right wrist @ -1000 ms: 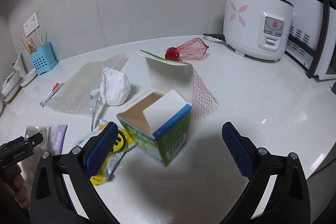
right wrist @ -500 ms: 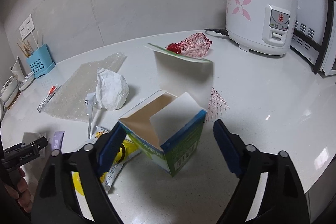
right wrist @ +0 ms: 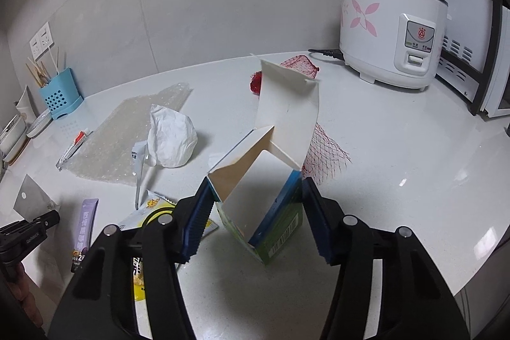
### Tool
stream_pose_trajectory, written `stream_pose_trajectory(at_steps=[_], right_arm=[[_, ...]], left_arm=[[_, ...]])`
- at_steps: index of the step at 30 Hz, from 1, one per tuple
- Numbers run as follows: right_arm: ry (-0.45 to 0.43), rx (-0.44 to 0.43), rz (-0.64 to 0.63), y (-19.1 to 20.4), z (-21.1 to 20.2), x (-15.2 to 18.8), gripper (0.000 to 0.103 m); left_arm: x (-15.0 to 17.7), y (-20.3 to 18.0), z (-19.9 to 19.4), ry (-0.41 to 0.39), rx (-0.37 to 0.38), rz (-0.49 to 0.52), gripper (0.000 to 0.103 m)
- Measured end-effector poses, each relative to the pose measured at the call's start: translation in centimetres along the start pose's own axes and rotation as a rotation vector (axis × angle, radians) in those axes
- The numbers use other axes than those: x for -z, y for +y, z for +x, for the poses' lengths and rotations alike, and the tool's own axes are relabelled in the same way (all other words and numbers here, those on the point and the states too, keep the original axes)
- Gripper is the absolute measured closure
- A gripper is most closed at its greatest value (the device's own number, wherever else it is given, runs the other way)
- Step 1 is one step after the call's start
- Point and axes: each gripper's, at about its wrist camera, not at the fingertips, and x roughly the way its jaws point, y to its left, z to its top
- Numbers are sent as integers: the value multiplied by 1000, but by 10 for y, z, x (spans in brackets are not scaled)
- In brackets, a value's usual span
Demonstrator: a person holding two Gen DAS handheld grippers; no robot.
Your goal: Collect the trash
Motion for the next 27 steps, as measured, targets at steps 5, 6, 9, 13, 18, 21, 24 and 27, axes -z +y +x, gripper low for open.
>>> stream_pose_trajectory(at_steps=[5, 6, 9, 13, 18, 21, 24, 27], right_arm=[[-18, 2, 5, -2, -7, -1, 50], [-21, 2, 4, -2, -9, -1, 50], [-33, 5, -2, -1, -15, -1, 50], [-45, 5, -5, 1, -23, -1, 50], [-61, 17, -18, 5, -35, 1, 50], [-75, 26, -30, 8, -45, 4, 50], [-86, 27, -31, 9, -55, 6, 50], [-98, 28, -37, 13, -67, 7, 50]], left_arm=[[3, 0, -3, -7, 26, 2, 92], [4, 1, -4, -12, 28, 2, 92], [5, 2, -8, -24, 36, 3, 92], [6, 3, -18, -47, 49, 5, 92], [8, 4, -32, -79, 66, 13, 92], [11, 6, -41, -98, 72, 14, 92], [15, 7, -53, -116, 78, 16, 92], [17, 10, -63, -131, 84, 14, 92]])
